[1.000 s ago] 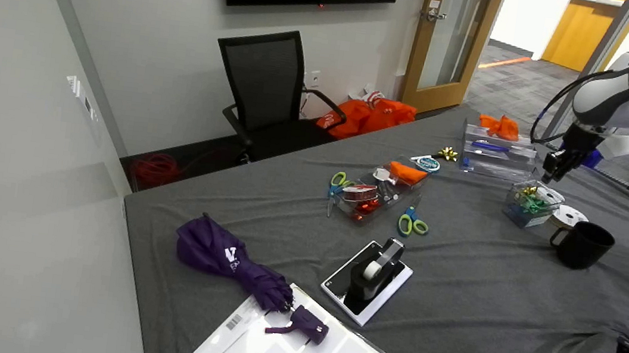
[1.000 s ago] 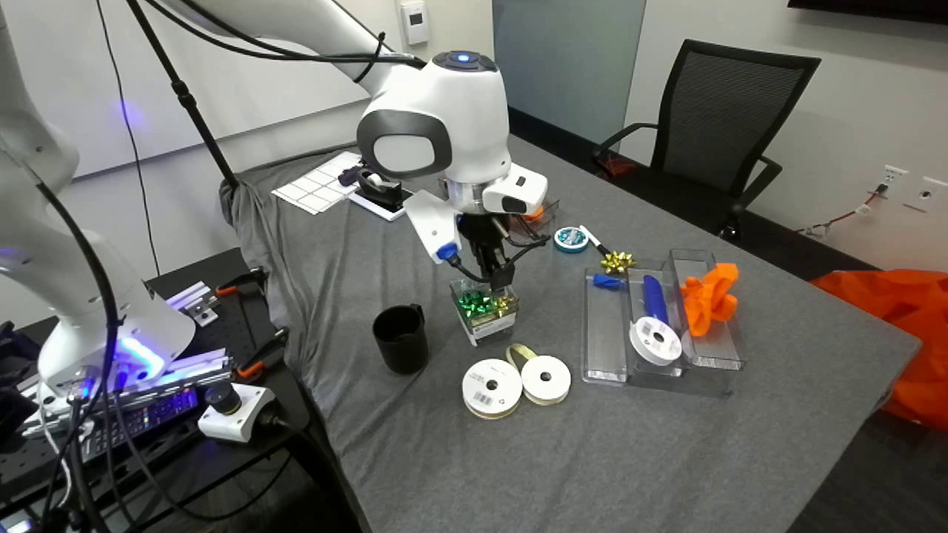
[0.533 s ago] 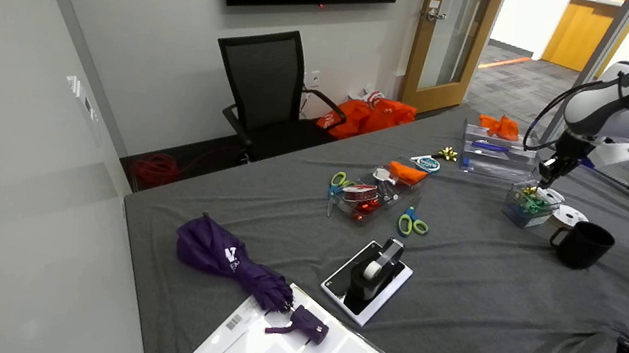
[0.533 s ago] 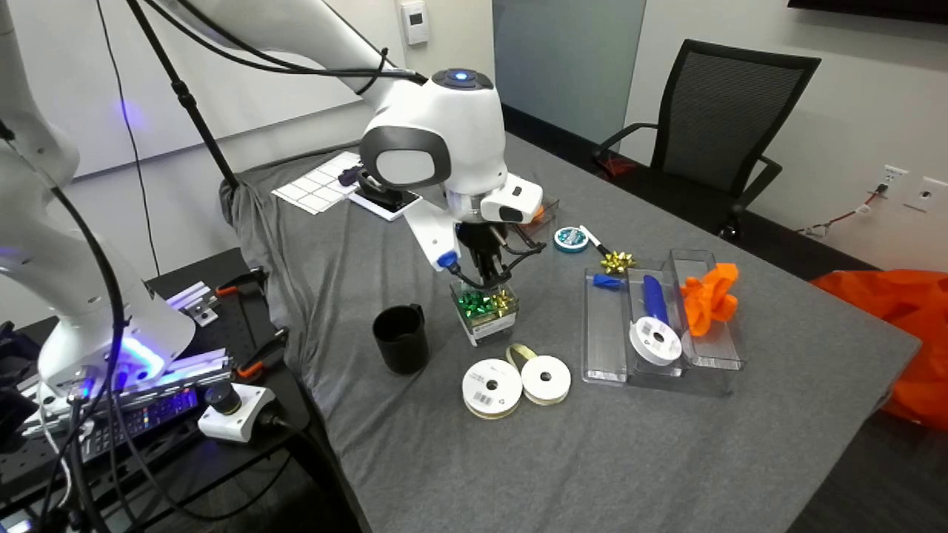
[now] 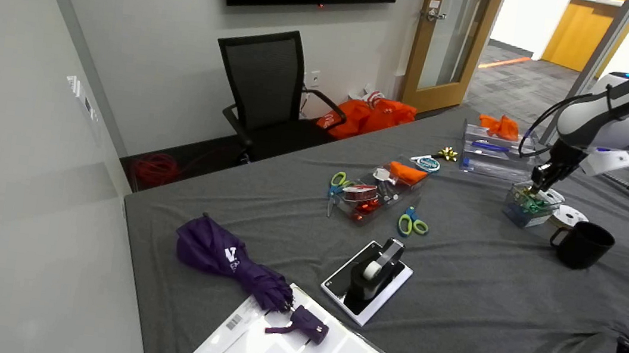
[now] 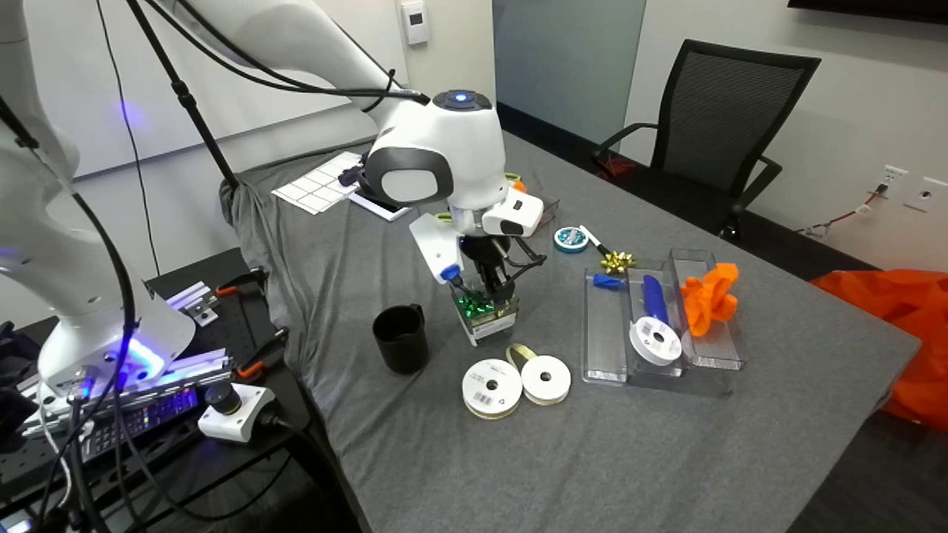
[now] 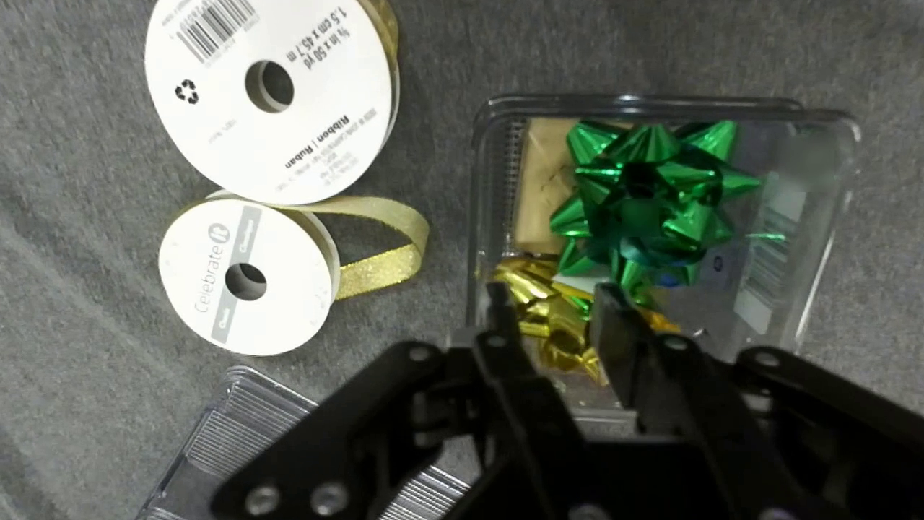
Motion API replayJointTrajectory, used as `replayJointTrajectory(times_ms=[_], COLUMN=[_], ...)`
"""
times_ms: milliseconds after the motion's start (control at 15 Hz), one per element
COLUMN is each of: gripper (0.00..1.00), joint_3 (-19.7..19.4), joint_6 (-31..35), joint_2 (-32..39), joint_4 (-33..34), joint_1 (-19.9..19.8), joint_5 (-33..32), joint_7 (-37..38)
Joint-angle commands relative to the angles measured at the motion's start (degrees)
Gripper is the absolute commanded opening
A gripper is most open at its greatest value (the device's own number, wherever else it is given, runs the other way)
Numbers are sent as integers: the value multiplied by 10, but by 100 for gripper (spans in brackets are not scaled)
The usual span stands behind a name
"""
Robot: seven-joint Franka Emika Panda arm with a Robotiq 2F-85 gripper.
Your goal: Pick up the yellow gift bow and put it in the clear storage container with an orange cloth
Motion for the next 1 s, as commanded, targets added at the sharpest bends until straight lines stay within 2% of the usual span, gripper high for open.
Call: replayJointTrajectory(times_ms=[0,67,133,467,933], gripper=[16,4,0,0,0], joint_3=[14,13,12,15,29], joint_6=[23,27,29,32,5], joint_2=[12,14,16,19,-13], joint_4=[5,6,8,9,-3], joint_1=[-16,-15,-14,-16,-27], joint_5=[-8,-9,-9,-6,4], joint_7=[10,14,20,34,22])
